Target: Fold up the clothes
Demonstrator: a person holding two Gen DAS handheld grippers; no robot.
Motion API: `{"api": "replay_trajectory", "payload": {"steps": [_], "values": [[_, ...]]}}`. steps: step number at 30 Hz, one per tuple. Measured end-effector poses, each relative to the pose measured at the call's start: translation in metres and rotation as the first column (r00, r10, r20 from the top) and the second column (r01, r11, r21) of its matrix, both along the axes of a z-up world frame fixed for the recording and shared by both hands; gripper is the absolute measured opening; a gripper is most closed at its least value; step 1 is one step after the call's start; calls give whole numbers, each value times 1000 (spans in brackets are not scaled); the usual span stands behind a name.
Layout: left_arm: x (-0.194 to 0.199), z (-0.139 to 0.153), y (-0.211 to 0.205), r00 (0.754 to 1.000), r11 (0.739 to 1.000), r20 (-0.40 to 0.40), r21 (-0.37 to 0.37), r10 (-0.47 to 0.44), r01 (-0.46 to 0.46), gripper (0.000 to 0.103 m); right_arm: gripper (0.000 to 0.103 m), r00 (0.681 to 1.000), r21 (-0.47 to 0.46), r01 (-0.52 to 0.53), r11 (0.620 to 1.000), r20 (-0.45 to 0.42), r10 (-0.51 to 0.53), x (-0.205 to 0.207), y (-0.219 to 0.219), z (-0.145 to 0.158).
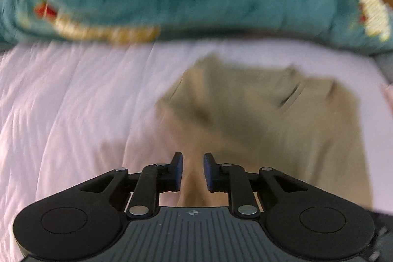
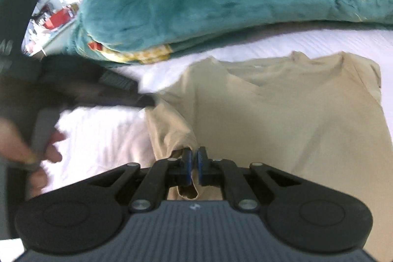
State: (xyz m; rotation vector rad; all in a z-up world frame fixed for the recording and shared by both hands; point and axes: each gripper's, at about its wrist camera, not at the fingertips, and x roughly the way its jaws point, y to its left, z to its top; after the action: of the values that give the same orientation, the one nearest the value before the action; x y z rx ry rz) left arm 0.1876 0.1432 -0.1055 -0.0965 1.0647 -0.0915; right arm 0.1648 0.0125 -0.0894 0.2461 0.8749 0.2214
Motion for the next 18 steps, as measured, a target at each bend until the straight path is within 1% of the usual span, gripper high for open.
{"api": "replay_trajectory", "payload": {"steps": [1,3,5,7,8,11,14,16,18], "values": [[-1,-8,0,999,1000,-37,4,8,-8,30,6,1000,0,1,1000,-9,-1,1,-1,-3],[-4,-19,1,998,999,-57,-19,34,-36,32,6,1000,0,0,1000,-23,0,4,-1,-9],[-6,-22,3,996,993,-55,-86,73,-78,35,6,1000,-4,-12,1000,-27,12,3,-1,-11],[-4,-25,1,994,983,-32,-153,100,-104,38,6,999,-11,-28,1000,-27,28,0,0,-11],[-4,-26,-3,995,985,-18,-143,95,-97,39,6,999,-18,-37,999,-26,37,-2,2,-10],[4,-29,-16,999,992,8,-118,39,-38,39,6,999,-22,-45,999,-29,44,-1,2,-11],[12,-29,-25,1000,992,23,-121,-18,21,40,6,999,-13,-35,999,-36,35,1,-1,-12],[18,-32,-29,999,994,8,-100,-46,46,40,6,999,-10,-32,999,-38,32,3,-2,-14],[23,-35,-31,999,996,1,-69,-52,52,40,6,999,-9,-34,999,-40,34,3,-2,-14]]}}
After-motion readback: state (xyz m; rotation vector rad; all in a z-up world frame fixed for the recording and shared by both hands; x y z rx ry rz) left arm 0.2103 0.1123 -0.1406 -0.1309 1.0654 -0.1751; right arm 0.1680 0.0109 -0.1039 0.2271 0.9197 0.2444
